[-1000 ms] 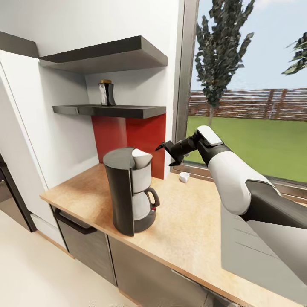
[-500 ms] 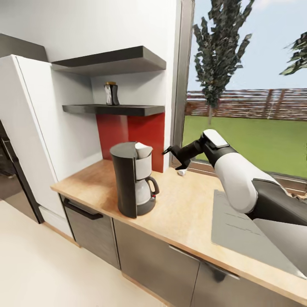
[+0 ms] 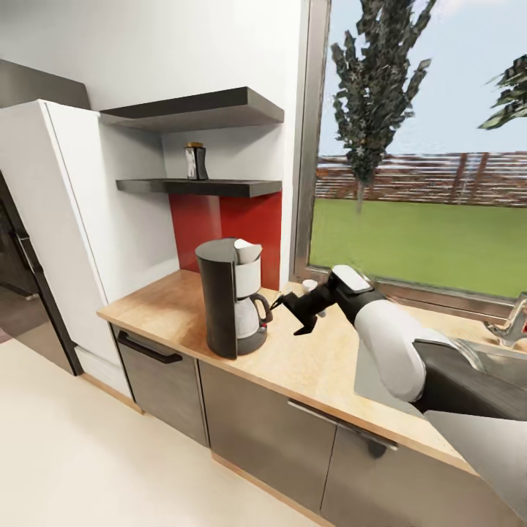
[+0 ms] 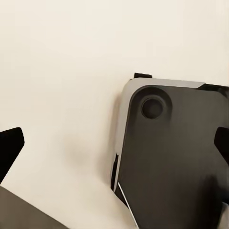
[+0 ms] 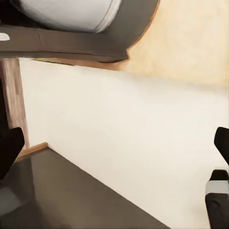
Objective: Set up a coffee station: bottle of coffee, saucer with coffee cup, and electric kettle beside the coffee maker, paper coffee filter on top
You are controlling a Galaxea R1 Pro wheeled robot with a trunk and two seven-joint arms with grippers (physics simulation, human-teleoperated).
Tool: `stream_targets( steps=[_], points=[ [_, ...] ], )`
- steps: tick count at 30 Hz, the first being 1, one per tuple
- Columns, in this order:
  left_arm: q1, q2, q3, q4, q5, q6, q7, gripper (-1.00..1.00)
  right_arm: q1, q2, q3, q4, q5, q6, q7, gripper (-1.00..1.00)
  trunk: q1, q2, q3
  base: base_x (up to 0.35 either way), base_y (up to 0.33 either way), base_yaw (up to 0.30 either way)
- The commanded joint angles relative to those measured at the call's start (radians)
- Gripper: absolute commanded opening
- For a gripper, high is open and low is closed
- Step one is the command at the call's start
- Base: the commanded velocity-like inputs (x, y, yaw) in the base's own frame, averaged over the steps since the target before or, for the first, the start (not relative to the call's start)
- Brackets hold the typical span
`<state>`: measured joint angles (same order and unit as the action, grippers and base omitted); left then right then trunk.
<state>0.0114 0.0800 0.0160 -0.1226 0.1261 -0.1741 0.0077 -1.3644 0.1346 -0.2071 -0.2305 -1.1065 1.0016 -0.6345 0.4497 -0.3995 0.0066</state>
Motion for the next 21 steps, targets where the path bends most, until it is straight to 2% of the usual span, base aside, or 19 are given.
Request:
stream_targets(
  steps=[1, 5, 8, 10, 14, 17, 20, 21],
  points=[
    [0.001, 0.0, 0.001, -0.002, 0.006, -0.001, 0.0, 1.0, 0.006, 0.006, -0.006, -0.002, -0.003, 0.002, -0.01, 1.0, 0.0, -0.001, 0.0, -0.009, 0.0, 0.0],
    [0.001, -0.001, 0.002, -0.002, 0.006, -0.001, 0.0, 1.0, 0.05, 0.04, -0.006, 0.001, -0.001, 0.003, -0.009, 1.0, 0.0, -0.001, 0.0, -0.003, 0.0, 0.0],
    [0.001, -0.002, 0.002, -0.002, 0.006, -0.001, 0.0, 1.0, 0.101, 0.04, -0.005, 0.016, 0.0, 0.004, -0.009, 1.0, 0.0, -0.001, 0.0, 0.0, 0.0, 0.0],
    [0.001, -0.002, 0.002, -0.002, 0.006, -0.001, 0.0, 1.0, 0.143, 0.04, -0.004, 0.059, 0.0, 0.005, -0.008, 1.0, 0.0, -0.001, 0.0, 0.0, 0.0, 0.0],
    [0.001, -0.002, 0.003, -0.002, 0.006, -0.001, 0.0, 1.0, 0.16, 0.04, 0.0, 0.171, 0.001, 0.004, -0.008, 1.0, 0.0, -0.001, 0.0, 0.0, 0.0, 0.0],
    [0.001, -0.002, 0.004, -0.002, 0.006, -0.001, 0.0, 1.0, 0.176, 0.04, 0.0, 0.192, 0.003, 0.003, -0.008, 1.0, 0.0, -0.001, 0.0, 0.0, 0.0, 0.0],
    [0.001, -0.003, 0.004, -0.002, 0.006, -0.001, 0.0, 1.0, 0.214, 0.04, 0.001, 0.201, 0.013, 0.003, -0.008, 1.0, 0.0, -0.001, 0.0, 0.0, 0.0, 0.0],
    [0.001, -0.003, 0.004, -0.002, 0.005, -0.001, 0.0, 1.0, 0.238, 0.04, 0.001, 0.204, 0.028, 0.003, -0.008, 1.0, 0.0, -0.001, 0.0, 0.0, 0.0, 0.0]
  ],
)
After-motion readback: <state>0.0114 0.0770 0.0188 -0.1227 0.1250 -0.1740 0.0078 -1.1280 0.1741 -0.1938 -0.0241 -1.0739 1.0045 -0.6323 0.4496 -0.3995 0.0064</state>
